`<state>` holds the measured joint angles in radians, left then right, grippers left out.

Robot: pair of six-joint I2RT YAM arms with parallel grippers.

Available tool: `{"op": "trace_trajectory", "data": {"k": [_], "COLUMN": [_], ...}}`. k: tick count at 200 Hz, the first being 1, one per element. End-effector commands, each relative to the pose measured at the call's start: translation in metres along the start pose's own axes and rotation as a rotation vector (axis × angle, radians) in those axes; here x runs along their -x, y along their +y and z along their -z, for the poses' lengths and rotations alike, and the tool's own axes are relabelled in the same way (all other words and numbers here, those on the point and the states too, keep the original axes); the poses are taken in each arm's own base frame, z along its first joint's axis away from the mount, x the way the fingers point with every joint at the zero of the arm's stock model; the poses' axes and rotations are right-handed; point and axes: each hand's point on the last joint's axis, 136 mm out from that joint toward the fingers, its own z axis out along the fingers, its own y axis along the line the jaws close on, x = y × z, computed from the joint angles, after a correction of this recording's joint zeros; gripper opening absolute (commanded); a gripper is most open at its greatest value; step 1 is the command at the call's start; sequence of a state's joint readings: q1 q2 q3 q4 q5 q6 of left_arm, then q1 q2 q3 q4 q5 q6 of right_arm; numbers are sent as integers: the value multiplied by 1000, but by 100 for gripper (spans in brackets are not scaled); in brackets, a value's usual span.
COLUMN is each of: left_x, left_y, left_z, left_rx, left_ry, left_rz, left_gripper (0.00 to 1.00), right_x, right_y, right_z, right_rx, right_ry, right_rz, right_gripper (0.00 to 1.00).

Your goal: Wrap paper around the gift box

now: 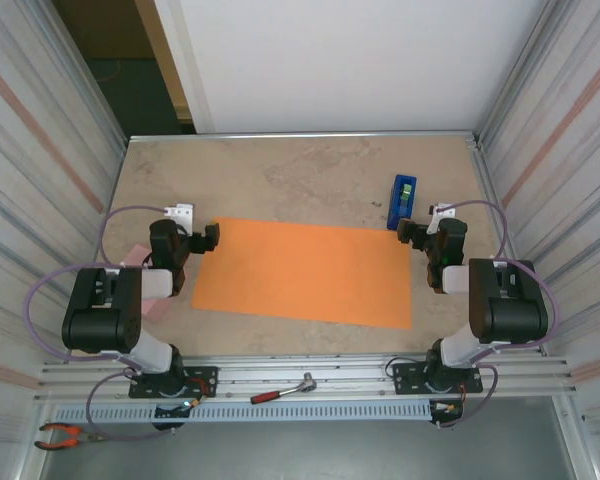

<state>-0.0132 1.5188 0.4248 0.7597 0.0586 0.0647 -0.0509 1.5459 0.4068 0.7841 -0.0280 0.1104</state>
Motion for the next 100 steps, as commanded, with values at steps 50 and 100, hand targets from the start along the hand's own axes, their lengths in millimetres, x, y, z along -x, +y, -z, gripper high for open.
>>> {"op": "trace_trajectory", "data": {"k": [50, 100], "left_x": [4, 4], "left_y": [0, -1], "left_z": [2, 2], "left_rx": [3, 3], "left_ry": [-21, -21], "left_rz": [-18, -18], "left_gripper": [99, 99], "right_x": [7, 6], "right_y": [0, 0], "right_z": [0, 0], "right_rx": [6, 6], "right_ry": [-18, -14], "right_rz": [22, 20], "right_gripper": [98, 98]}}
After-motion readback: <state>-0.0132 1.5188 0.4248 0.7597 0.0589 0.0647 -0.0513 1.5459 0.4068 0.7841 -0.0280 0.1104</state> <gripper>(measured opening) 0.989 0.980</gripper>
